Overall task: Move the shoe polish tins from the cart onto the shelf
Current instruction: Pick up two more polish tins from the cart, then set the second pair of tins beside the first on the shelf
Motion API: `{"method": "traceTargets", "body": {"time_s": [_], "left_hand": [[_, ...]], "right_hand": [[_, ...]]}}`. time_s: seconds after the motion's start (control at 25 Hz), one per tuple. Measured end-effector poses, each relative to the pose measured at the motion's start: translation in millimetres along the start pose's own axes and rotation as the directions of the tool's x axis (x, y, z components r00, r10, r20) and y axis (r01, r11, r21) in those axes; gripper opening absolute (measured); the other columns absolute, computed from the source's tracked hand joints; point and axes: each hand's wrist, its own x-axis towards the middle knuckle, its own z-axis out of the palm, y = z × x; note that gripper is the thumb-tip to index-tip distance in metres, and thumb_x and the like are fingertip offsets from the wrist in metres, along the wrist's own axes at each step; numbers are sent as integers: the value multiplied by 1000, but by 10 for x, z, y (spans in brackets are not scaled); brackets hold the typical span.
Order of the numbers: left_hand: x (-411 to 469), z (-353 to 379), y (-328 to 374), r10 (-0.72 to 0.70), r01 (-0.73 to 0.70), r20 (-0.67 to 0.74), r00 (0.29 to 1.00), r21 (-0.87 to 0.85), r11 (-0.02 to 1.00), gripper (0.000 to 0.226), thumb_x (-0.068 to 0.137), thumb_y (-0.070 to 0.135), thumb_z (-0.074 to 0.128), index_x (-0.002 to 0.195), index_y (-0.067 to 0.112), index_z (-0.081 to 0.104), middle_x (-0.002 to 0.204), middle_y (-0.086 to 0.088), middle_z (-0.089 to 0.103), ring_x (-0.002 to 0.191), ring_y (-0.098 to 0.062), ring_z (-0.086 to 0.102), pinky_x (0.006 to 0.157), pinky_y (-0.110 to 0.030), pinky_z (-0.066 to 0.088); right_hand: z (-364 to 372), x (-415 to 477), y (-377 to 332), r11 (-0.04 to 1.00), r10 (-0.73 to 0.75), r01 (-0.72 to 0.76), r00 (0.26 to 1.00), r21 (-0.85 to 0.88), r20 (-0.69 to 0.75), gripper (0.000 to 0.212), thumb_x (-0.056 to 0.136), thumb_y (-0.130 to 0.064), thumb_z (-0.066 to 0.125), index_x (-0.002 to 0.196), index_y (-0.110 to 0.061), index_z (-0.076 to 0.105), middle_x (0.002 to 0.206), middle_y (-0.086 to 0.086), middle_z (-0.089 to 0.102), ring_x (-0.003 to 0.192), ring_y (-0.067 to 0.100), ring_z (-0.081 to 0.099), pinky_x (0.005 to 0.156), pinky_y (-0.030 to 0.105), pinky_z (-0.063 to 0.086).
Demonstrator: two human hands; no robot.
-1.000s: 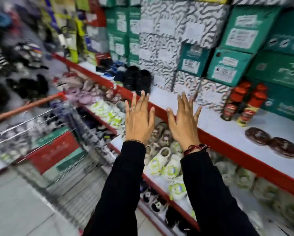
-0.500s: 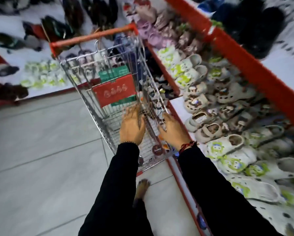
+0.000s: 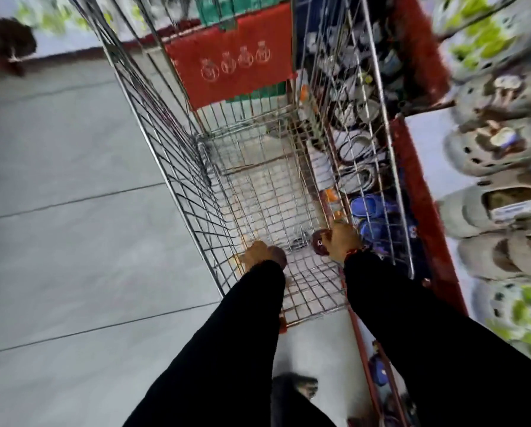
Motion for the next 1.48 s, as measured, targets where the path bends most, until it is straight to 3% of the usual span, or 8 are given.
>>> {"method": "traceTargets", "body": {"time_s": [0.2, 0.4, 0.6, 0.84, 1.04, 1.16, 1.28, 1.48], "left_hand": [[340, 341, 15, -101, 101, 4, 995, -93, 991, 47, 97, 27, 54, 135, 0, 50, 147, -23, 42, 128, -38, 55, 107, -40, 45], [421, 514, -112, -88, 83, -58, 994, -85, 993, 81, 72, 33, 84, 136, 4, 44, 141, -17, 38, 120, -40, 59, 100, -44, 50], [427, 376, -99, -28, 12, -112, 993, -140, 990, 40, 88, 24, 68, 125, 8, 67, 131, -17, 57, 111, -36, 66, 96, -38, 52], [51, 103, -38, -29, -51, -220, 975, -347, 937, 31, 88, 26, 67, 112, 10, 76, 110, -16, 76, 110, -31, 70, 92, -35, 54], [-580, -270, 25, 63, -251, -331, 941, -562, 788, 32, 85, 26, 72, 110, 8, 76, 105, -14, 78, 102, -27, 73, 87, -29, 53], [-1088, -484, 97, 155, -373, -375, 914, -625, 686, 30, 85, 23, 72, 108, 4, 75, 102, -19, 78, 99, -31, 74, 90, -33, 57], [-1548, -614, 197, 250, -479, -414, 875, -669, 568, 33, 86, 19, 71, 113, 0, 72, 107, -23, 76, 100, -35, 73, 92, -49, 58], [-2563, -753, 475, 462, -598, -429, 776, -732, 326, 34, 88, 13, 70, 118, -4, 69, 114, -26, 72, 92, -23, 66, 97, -52, 55]], "right_hand": [[279, 292, 86, 996, -7, 14, 997, -93, 77, 58, 90, -22, 66, 142, -7, 45, 147, 20, 44, 137, 36, 46, 110, 39, 38], [263, 397, 112, 997, -25, 32, 995, -73, 96, 66, 83, -18, 77, 138, -4, 45, 144, 19, 43, 132, 38, 50, 111, 43, 43], [99, 321, 134, 999, 36, -36, 999, 6, 16, 51, 82, -17, 78, 127, 0, 59, 130, 19, 65, 124, 33, 61, 103, 40, 51], [-181, 28, 124, 957, 96, -64, 990, 284, -100, 45, 84, -23, 77, 123, -3, 68, 127, 18, 68, 118, 33, 65, 100, 38, 52], [-446, -606, 144, 719, 194, 71, 935, 691, -297, 38, 83, -17, 78, 115, 1, 71, 107, 17, 76, 86, 19, 69, 80, 27, 53], [-669, -1132, 191, 441, 291, 155, 907, 884, -304, 39, 83, -11, 78, 116, 6, 69, 92, 13, 74, 76, 21, 67, 79, 41, 62], [-889, -1633, 286, 316, 314, 281, 870, 906, -379, 39, 83, -8, 76, 117, 7, 66, 94, 13, 71, 69, 13, 65, 63, 21, 60], [-1492, -2554, 566, 150, 376, 493, 773, 857, -510, 35, 83, -6, 76, 113, 10, 68, 99, 25, 73, 78, 24, 69, 76, 34, 62]]}}
